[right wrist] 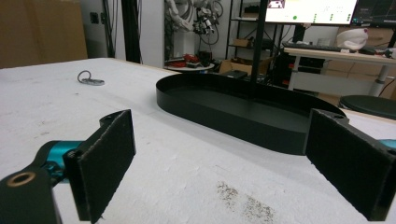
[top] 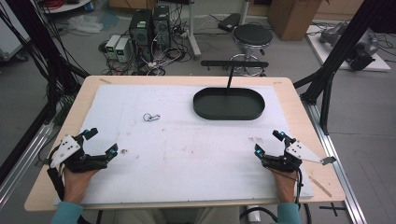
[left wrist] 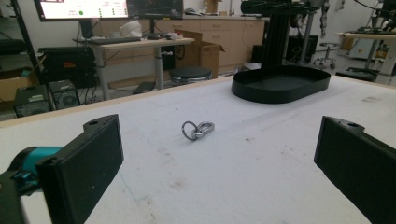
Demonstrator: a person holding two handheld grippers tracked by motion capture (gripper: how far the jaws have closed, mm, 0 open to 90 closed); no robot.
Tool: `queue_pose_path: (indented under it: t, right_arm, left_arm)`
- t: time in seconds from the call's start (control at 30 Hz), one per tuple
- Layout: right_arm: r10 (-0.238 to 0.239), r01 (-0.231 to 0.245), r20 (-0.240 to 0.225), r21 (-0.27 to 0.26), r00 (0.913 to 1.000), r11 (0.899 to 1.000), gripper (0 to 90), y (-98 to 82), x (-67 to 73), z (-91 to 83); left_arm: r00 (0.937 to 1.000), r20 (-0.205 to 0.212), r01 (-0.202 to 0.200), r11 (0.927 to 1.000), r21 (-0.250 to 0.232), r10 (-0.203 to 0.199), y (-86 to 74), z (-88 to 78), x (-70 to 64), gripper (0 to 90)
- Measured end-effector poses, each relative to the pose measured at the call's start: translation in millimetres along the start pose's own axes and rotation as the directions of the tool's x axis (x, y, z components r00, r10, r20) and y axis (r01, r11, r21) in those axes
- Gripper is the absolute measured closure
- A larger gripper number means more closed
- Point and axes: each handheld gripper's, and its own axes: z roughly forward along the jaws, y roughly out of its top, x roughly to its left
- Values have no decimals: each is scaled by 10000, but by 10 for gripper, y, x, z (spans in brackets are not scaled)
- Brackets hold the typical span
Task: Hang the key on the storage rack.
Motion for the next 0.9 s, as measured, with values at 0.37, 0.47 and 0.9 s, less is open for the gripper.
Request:
queue_pose_path:
  t: [0.37, 0.47, 0.9]
  right_arm:
    - [89, -89, 2, -21, 10000, 10000, 86, 0, -10, -2]
    - [107, -107, -13, -23, 9999, 9999, 86, 0, -5, -1]
    - [155, -155, -17, -9, 9999, 9999, 86, -1, -2, -3]
  left_arm:
    - [9964, 848, -128, 9968, 787, 61, 521, 250, 202, 17]
    - [9929, 1153, -423, 9932, 1087, 297, 683, 362, 247, 17]
    - [9756, 1998, -1391, 9599, 2432, 907, 1049, 878, 379, 17]
